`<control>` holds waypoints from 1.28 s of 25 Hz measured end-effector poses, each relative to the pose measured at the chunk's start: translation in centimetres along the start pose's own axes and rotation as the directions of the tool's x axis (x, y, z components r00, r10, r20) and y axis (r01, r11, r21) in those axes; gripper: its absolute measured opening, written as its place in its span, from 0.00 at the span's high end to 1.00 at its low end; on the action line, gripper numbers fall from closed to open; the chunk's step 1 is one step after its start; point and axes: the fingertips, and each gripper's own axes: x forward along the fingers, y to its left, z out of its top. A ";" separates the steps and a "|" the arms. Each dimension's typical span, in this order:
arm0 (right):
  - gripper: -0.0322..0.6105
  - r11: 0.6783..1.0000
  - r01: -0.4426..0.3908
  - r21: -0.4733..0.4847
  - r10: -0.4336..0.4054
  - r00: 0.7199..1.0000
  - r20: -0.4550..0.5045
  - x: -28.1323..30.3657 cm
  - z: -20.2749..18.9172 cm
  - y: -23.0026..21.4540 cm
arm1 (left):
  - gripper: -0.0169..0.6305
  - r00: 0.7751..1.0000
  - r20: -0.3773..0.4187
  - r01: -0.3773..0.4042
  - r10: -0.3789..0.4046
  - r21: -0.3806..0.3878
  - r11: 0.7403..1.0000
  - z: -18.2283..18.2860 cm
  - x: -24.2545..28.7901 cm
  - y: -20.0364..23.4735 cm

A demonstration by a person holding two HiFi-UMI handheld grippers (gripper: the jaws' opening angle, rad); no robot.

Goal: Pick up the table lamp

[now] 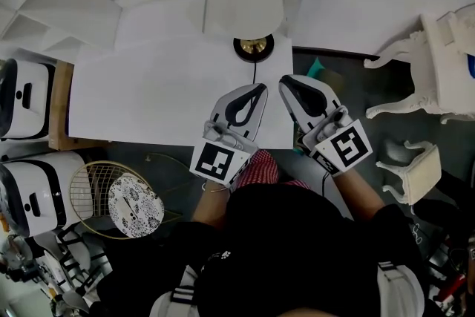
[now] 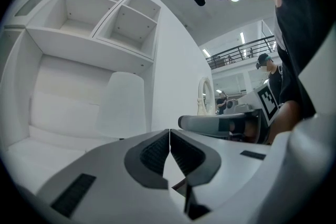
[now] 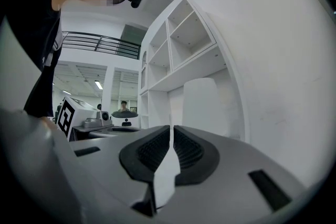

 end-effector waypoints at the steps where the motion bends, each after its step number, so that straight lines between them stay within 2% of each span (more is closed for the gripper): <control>1: 0.92 1.000 0.000 -0.001 0.000 1.000 -0.006 0.3 -0.2 -0.1 | 0.95 1.000 0.005 0.000 0.000 -0.001 1.000 0.0 0.2 0.3; 11: 0.92 1.000 0.001 0.015 -0.001 1.000 -0.030 2.9 -2.3 -1.2 | 0.95 1.000 -0.017 0.005 -0.005 0.009 1.000 -1.5 1.1 2.6; 16: 0.92 1.000 0.004 0.026 -0.003 0.999 -0.033 4.5 -3.2 -1.8 | 0.95 0.999 -0.033 0.017 -0.017 -0.012 1.000 -2.6 1.7 3.8; 22: 0.91 0.997 0.031 -0.065 -0.035 0.997 -0.068 5.8 -4.4 -2.6 | 0.95 0.997 -0.068 0.042 -0.044 -0.037 0.998 -4.4 2.6 4.9; 27: 0.85 0.998 0.052 -0.023 -0.054 0.995 -0.090 6.7 -5.8 -3.5 | 0.95 0.996 -0.073 0.048 -0.051 -0.043 0.998 -4.9 3.1 5.7; 32: 0.84 0.997 0.071 -0.013 -0.072 0.994 -0.080 7.4 -6.9 -4.6 | 0.95 0.997 -0.059 0.047 -0.052 -0.072 0.996 -4.8 3.3 6.4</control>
